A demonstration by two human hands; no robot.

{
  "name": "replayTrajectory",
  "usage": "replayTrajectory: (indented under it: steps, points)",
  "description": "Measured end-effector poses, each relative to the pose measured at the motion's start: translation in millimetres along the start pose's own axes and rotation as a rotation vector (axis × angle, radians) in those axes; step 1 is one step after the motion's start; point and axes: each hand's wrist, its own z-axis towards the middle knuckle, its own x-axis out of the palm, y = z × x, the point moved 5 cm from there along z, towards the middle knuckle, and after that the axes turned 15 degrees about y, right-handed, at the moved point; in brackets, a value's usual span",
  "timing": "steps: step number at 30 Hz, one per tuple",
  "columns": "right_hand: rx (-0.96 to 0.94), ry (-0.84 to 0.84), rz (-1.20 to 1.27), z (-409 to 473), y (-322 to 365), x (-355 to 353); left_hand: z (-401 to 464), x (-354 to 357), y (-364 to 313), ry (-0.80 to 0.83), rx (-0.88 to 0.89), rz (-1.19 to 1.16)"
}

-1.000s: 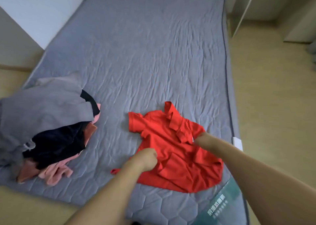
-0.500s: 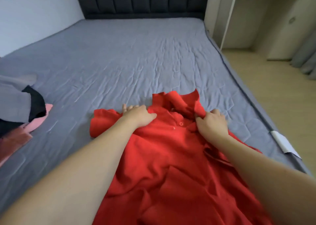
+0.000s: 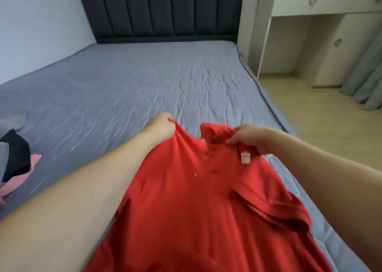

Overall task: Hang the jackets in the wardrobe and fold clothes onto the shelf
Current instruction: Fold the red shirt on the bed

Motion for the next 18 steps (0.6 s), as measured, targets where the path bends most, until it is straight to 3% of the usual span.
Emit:
replayTrajectory:
  steps: [2, 3, 5, 9, 13, 18]
  points:
    - [-0.226, -0.425, -0.197, 5.0, 25.7, -37.7, 12.0, -27.8, -6.7, -0.329, 0.043, 0.024]
    - [-0.228, -0.593, -0.386, 5.8, 35.6, -48.5, 16.8, -32.9, -9.3, -0.428, 0.055, 0.077]
    - [-0.106, -0.766, -0.713, 18.0, 36.0, -52.6, 24.6, -17.2, -11.7, -0.435, 0.077, 0.149]
    - [0.034, -0.518, -0.924, 67.3, -33.8, -4.7, 18.4, 102.2, 24.0, 0.005, 0.074, 0.359]
    - [-0.08, -0.663, -0.963, 87.0, -62.6, 6.3, 24.5, 135.1, 46.2, -0.106, 0.066, 0.412]
    - [-0.103, -0.567, -0.816, 87.4, -60.4, 2.2, 30.0, 137.1, 45.4, -0.114, 0.061, 0.416]
